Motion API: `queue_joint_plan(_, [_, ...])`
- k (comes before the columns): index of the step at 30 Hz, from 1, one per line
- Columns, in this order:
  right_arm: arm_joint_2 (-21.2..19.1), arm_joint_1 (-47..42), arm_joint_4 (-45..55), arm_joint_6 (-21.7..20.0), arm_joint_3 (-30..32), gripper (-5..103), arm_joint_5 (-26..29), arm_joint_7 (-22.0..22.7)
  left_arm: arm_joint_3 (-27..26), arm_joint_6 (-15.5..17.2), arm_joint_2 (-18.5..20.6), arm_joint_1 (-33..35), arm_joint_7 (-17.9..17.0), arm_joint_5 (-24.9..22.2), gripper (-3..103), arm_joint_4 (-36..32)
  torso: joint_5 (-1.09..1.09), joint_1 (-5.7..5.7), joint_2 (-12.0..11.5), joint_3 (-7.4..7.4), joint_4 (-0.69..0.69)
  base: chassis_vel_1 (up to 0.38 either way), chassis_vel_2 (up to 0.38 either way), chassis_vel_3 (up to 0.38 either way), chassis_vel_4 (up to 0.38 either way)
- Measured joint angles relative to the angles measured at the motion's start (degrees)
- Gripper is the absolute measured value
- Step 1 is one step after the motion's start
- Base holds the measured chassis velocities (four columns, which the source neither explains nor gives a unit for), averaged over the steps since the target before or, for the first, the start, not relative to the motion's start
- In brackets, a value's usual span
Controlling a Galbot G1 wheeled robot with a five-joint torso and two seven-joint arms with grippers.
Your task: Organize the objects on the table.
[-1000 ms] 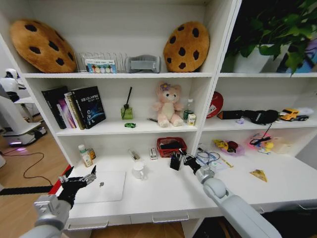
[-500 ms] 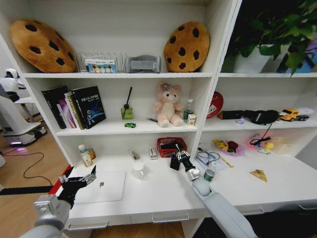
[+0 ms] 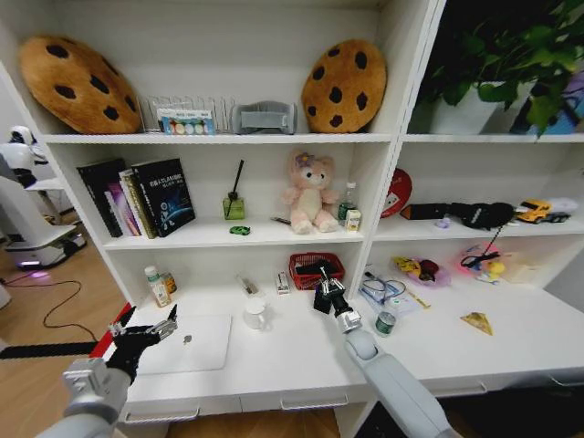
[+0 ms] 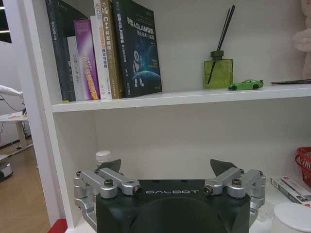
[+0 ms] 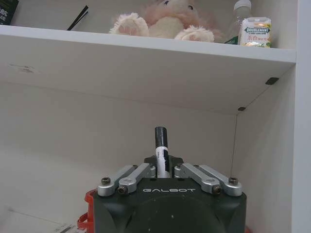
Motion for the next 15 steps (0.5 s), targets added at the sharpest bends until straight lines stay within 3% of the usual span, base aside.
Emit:
queue_joint_plan(2, [-0.1,0.0,0.1,-0.3,0.0,14,0.3,0.0,0.0,0.0,0.0,0.0,0.0,0.0,100,0.0,0.00,0.00,0.0,0.00,0.01,0.000,0.000,0.000,0.000])
queue_joint_plan(4, [-0.6,-0.3,0.5,-0.8,0.0,24,0.6,0.0,0.0,0.0,0.0,0.0,0.0,0.0,100,0.0,0.00,0.00,0.0,0.00,0.00,0.000,0.000,0.000,0.000])
queue_joint_plan(5, [-0.6,-0.3,0.5,-0.8,0.0,24,0.6,0.0,0.0,0.0,0.0,0.0,0.0,0.0,100,0.0,0.00,0.00,0.0,0.00,0.00,0.000,0.000,0.000,0.000])
queue_joint_plan(8, [-1.3,-0.9,1.3,-1.6,0.0,41,0.8,-0.1,0.0,0.0,0.0,0.0,0.0,0.0,100,0.0,0.00,0.00,0.0,0.00,0.00,0.000,0.000,0.000,0.000])
queue_joint_plan(11, [-1.6,-1.2,2.1,-1.9,0.0,46,1.1,-0.2,0.0,0.0,0.0,0.0,0.0,0.0,100,0.0,0.00,0.00,0.0,0.00,0.00,0.000,0.000,0.000,0.000])
queue_joint_plan(12, [-2.1,-1.7,3.5,-2.7,0.2,56,1.9,-0.2,0.0,0.0,0.0,0.0,0.0,0.0,100,0.0,0.01,0.00,0.0,0.00,0.01,0.000,0.000,0.000,0.000])
queue_joint_plan(13, [-2.1,-1.7,3.5,-2.7,0.2,56,1.9,-0.2,0.0,0.0,0.0,0.0,0.0,0.0,100,0.0,0.01,0.00,0.0,0.00,0.01,0.000,0.000,0.000,0.000])
queue_joint_plan(15, [-4.5,-3.7,9.2,-7.6,1.4,67,6.1,-1.9,0.0,0.0,0.0,0.0,0.0,0.0,100,0.0,0.01,0.00,0.0,0.00,0.01,0.000,0.000,0.000,0.000])
